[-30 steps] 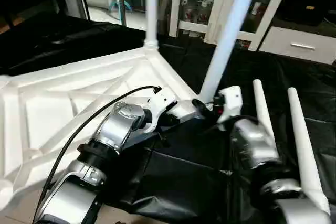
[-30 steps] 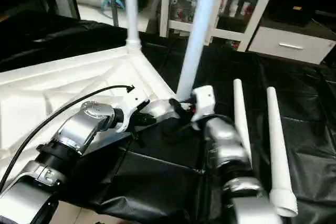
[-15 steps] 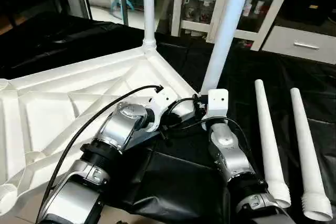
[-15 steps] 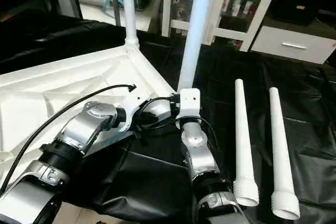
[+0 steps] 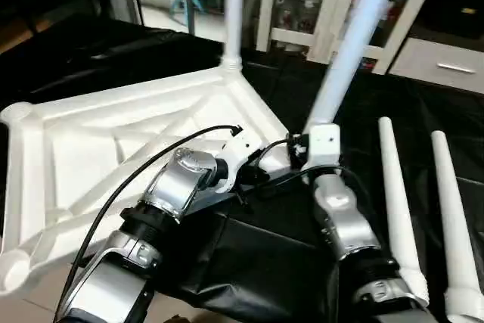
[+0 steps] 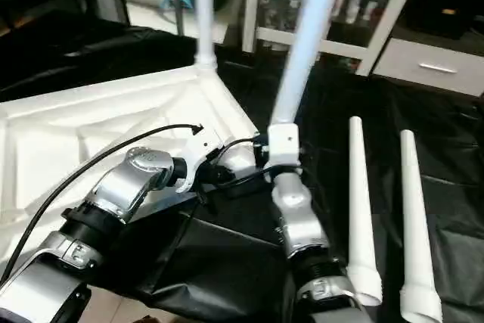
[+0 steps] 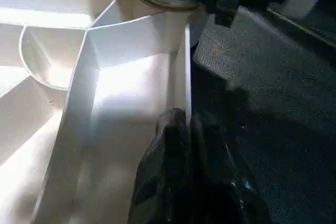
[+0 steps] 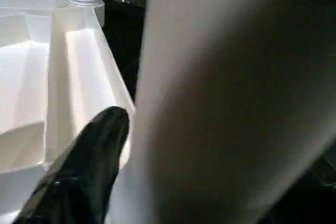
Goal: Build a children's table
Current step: Rotate leg to tighten
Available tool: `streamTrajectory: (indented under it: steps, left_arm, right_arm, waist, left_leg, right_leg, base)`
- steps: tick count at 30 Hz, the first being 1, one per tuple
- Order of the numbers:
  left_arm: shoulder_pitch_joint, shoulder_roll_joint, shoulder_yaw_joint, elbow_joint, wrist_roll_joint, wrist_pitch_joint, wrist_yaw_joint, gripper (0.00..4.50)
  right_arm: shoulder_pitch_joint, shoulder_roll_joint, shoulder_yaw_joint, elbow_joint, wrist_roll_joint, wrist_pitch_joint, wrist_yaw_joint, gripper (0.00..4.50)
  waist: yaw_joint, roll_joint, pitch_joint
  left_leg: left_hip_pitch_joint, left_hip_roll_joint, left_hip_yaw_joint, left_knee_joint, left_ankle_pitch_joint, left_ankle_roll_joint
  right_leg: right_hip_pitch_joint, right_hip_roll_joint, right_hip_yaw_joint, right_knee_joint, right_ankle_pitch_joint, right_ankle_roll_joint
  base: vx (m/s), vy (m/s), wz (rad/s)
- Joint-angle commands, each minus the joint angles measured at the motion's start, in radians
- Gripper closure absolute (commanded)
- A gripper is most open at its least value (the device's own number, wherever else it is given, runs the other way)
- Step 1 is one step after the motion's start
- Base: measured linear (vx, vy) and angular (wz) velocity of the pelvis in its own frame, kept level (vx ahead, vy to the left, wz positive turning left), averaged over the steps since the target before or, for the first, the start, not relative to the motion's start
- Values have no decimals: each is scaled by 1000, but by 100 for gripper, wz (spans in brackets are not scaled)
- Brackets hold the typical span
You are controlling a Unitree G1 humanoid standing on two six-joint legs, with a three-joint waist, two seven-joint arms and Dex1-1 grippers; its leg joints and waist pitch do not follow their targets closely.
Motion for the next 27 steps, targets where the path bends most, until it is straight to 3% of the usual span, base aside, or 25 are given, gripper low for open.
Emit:
streamTrajectory:
  steps: [1, 4, 7, 9, 10, 14, 16, 18, 23, 27]
  left_arm:
    - [10, -7, -31, 21, -8, 8, -24, 450]
    - [9, -6, -31, 19, -9, 9, -25, 450]
    - [9, -5, -31, 18, -8, 8, -27, 450]
    - [7, -4, -31, 23, -7, 5, -30, 450]
    - [6, -2, -31, 25, -6, 3, -33, 450]
    - [3, -3, -31, 31, -4, -1, -38, 450]
    - [3, -3, -31, 31, -4, -1, -38, 450]
    - [1, -4, -35, 29, -5, 0, -42, 450]
    - [3, -2, -38, 26, -6, 0, -47, 450]
    - [7, 0, -41, 26, -4, -2, -55, 450]
  right_arm:
    - [8, -35, -46, -34, 22, 26, 21, 43]
    - [15, -81, -78, -82, 89, 76, 116, 25]
    - [18, -117, -77, -109, 135, 115, 228, 3]
    - [16, -167, -60, -124, 178, 151, 375, 3]
    - [14, -202, -48, -128, 204, 173, 472, 3]
    - [18, -299, -8, -128, 259, 241, 736, 3]
    - [18, -302, -7, -127, 260, 242, 744, 3]
    - [21, -372, 19, -83, 277, 226, 928, 3]
    - [3, -410, 21, -14, 283, 175, 1051, 3]
    - [-71, -424, 1, 153, 270, 113, 1107, 3]
  waist:
    - [-4, 9, -64]
    - [0, 5, -63]
    - [3, 3, -64]
    - [4, 9, -64]
    - [2, 4, -65]
    - [9, 4, -65]
    - [10, 1, -65]
    - [11, 2, -65]
    - [17, -1, -68]
    - [17, -1, -69]
  left_leg:
    - [5, 32, -5, -76, -116, 18]
    - [5, 33, -5, -75, -127, 27]
    - [2, 34, -6, -73, -118, 41]
    - [2, 35, -6, -72, -111, 45]
    - [1, 31, -5, -69, -115, 56]
    - [-5, 36, -8, -66, -88, 84]
    - [-2, 37, -7, -65, -103, 85]
    - [0, 39, -7, -64, -113, 84]
    - [-2, 39, -6, -60, -97, 99]
    - [1, 39, -6, -59, -115, 98]
  right_leg:
    - [57, -75, 53, -55, -18, -196]
    - [60, -78, 54, -59, -45, -195]
    - [64, -79, 52, -58, -47, -199]
    - [63, -82, 53, -60, -49, -208]
    - [68, -76, 50, -60, -48, -217]
    - [68, -84, 49, -61, -56, -238]
    - [68, -86, 48, -66, -93, -244]
    - [67, -85, 47, -68, -115, -249]
    - [67, -86, 44, -62, -72, -275]
    - [64, -89, 42, -66, -115, -281]
  base:
    - [0, 0, 0]
    - [0, 0, 0]
    - [0, 0, 0]
    - [0, 0, 0]
    - [0, 0, 0]
    - [0, 0, 0]
    - [0, 0, 0]
    - [0, 0, 0]
    - [0, 0, 0]
    - [0, 0, 0]
